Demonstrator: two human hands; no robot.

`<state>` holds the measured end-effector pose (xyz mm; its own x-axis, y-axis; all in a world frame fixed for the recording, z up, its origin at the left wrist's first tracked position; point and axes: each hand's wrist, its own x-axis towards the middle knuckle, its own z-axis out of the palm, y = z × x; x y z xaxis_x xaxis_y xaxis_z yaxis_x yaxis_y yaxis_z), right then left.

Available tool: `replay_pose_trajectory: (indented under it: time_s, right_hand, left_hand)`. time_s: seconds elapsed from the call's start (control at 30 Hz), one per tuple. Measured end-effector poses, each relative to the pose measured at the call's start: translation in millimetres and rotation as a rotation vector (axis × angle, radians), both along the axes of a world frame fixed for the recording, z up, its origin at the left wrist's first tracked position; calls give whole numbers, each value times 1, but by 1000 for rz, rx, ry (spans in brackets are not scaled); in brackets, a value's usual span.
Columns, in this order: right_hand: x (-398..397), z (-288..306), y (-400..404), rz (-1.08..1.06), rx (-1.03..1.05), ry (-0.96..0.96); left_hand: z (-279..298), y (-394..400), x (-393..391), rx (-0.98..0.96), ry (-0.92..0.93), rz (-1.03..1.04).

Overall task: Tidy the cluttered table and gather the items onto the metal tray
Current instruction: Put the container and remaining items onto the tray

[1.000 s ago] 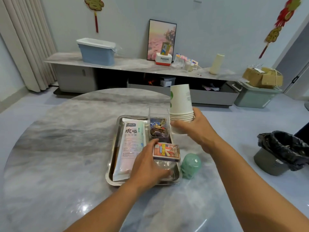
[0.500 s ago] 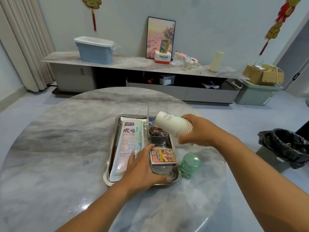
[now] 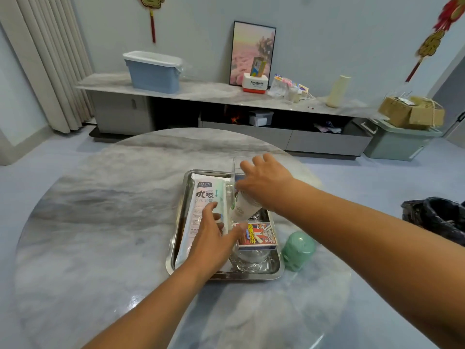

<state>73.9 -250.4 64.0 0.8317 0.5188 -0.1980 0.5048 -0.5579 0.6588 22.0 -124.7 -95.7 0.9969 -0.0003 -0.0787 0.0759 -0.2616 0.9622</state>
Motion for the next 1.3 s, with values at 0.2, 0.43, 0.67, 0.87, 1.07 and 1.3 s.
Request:
replay_pose_trajectory:
  time_s: [0.2, 0.43, 0.67, 0.87, 1.07, 1.3]
  right_hand:
    - [4, -19, 26, 35, -95, -10]
    - [9, -34, 28, -12, -19, 154]
    - [12, -50, 34, 5, -46, 157]
    - [20, -39, 23, 6, 186, 227]
    - [28, -41, 6, -4, 294, 267]
    - [28, -16, -24, -234, 707, 348]
  left_hand:
    - [-1, 2, 16, 308, -15, -8]
    - [2, 8, 26, 678, -130, -10]
    - [-16, 21, 25, 849, -98, 8]
    - [-18, 17, 20, 753, 14, 95]
    - [-10, 12, 16, 829, 2, 111]
    - [18, 6, 26, 511, -140, 172]
